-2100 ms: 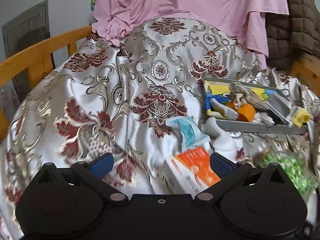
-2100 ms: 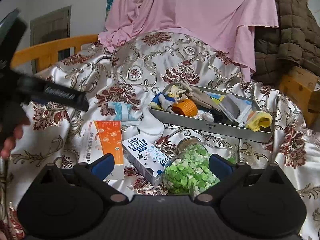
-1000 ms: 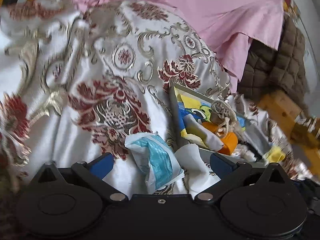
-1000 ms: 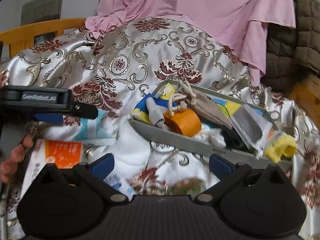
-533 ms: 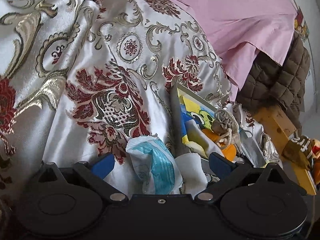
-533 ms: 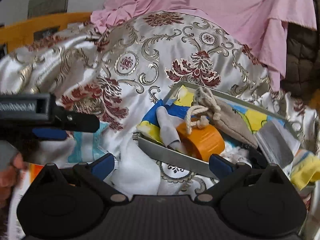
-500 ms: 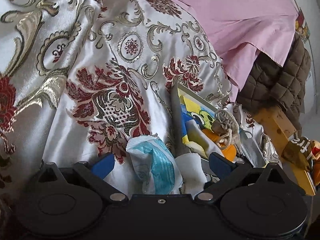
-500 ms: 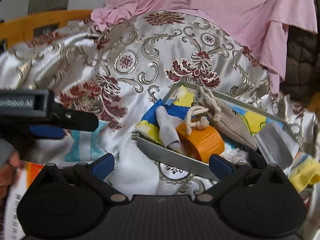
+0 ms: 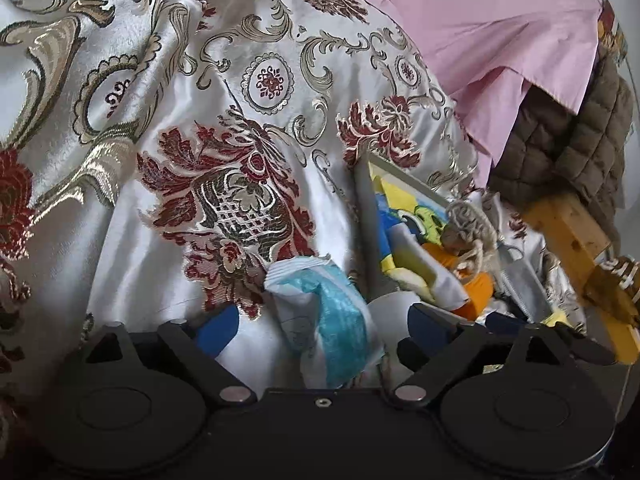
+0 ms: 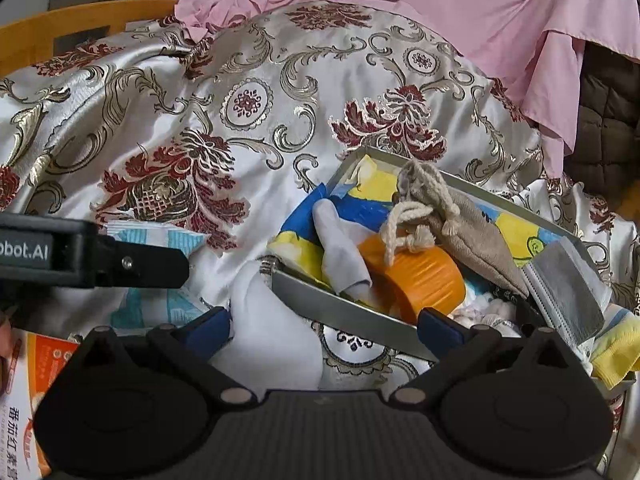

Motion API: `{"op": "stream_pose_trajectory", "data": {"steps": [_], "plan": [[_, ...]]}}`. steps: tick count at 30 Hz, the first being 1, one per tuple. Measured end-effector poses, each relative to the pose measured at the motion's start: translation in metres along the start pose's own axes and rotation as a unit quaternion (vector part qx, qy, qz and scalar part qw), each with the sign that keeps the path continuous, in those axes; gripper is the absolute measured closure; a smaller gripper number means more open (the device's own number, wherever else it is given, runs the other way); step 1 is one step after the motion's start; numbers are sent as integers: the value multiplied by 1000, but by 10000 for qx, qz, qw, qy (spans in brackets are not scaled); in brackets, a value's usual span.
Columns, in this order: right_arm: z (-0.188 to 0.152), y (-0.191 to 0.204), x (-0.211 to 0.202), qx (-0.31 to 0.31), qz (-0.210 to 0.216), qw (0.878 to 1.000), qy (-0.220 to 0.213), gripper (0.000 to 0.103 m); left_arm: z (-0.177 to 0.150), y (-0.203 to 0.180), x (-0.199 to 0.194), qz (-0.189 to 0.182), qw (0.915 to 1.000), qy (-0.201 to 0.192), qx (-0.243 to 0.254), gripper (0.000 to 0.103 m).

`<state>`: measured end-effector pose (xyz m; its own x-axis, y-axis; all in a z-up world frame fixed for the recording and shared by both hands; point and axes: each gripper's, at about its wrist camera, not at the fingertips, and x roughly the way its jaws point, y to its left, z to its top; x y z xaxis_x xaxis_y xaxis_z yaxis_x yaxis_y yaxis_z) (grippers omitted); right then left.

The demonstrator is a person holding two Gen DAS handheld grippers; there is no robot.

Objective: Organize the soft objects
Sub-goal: 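Close the left tool on the blue-white packet while the right tool grips the white sock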

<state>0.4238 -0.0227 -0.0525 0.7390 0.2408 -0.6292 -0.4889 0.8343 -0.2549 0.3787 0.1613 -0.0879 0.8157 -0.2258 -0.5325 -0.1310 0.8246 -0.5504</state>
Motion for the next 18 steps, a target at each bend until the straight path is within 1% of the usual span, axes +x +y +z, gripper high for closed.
{"op": "stream_pose_trajectory", "data": {"steps": [4,9,12,14,18], "plan": [[0,5,2,-129,-46,9999,78,8,1,1,1,103,9999,48,27,18],[0,-3,2,153,-57,9998,92,10,2,2,2,231,9997,94,-39,23],[1,-7,4,334,-165,9992,174,11,2,2,1,219,9997,98,-73,24],[0,-6,5,311,-205,9991,207,14,2,0,0,162,9998,101,-56,25],[0,-1,7,154,-225,9993,262,18,-1,-7,2,106,9996,137,208,30]]}}
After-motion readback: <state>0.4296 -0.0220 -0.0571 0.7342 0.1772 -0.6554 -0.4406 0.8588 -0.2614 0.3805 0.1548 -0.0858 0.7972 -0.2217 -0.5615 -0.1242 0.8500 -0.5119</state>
